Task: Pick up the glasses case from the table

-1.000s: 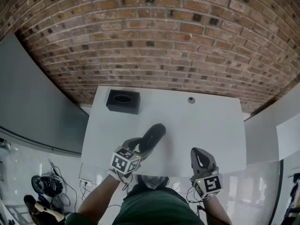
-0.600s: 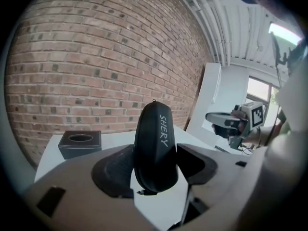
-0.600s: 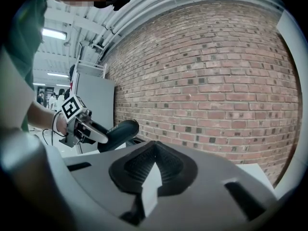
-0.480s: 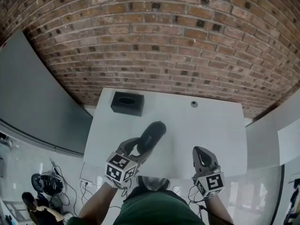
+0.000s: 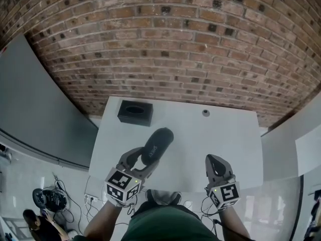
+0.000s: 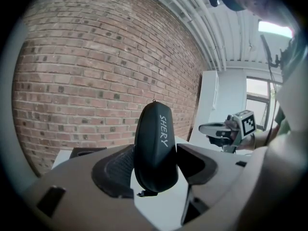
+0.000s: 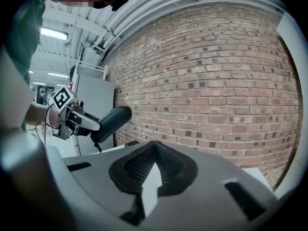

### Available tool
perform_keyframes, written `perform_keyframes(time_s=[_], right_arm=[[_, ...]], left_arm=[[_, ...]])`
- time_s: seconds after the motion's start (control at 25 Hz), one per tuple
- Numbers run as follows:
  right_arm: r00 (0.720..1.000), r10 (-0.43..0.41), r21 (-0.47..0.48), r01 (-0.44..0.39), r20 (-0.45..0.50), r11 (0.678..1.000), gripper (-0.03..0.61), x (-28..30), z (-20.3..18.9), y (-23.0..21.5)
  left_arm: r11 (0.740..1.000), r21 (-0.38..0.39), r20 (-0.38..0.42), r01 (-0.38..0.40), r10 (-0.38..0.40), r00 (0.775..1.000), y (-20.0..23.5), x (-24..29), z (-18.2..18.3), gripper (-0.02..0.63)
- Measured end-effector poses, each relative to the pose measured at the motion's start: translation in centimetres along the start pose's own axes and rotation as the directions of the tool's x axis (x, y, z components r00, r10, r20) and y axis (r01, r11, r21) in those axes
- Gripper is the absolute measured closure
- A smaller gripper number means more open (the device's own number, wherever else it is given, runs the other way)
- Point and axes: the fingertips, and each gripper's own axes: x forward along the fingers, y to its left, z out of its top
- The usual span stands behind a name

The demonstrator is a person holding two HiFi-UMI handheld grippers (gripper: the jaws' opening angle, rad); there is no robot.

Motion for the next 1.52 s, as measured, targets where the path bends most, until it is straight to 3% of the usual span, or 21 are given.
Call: perform_keyframes(time_s=[0.24,0.48,0.8,1.0,1.52], right_arm=[[0.999,-0.016,-0.014,0.017,0.052,1.0,0.578,0.6,1.1,-0.4],[0.995,-0.034,-0.02,0.036,0.091,0.999,0.578,0.8,1.9,-1.3],[0.998,-0.051,-0.016,0.052,0.039,0.999,0.578,1.2,2.4,-1.9],[0.994,-0.065,0.027,0.063,0.088,0.998,0.578,1.6,2.7,-2.4],[0.993,-0.081,0.047,0.077,0.084,0.996,0.578,2.4,1.9,-3.5]], left_arm=[[0.999,0.027,0.101,-0.031,0.028,0.995,0.7,-1.8,2.5,0.347],[0.998,0.043,0.151,-0.053,0.046,0.987,0.8,-2.9,3.7,0.346],[0.994,0.036,0.216,-0.107,0.097,0.972,2.1,-3.9,6.1,0.347],[0.992,0.035,0.268,-0.122,0.108,0.957,2.5,-4.2,7.3,0.347],[0.991,0.06,0.241,-0.12,0.103,0.965,3.0,-3.4,5.9,0.347]])
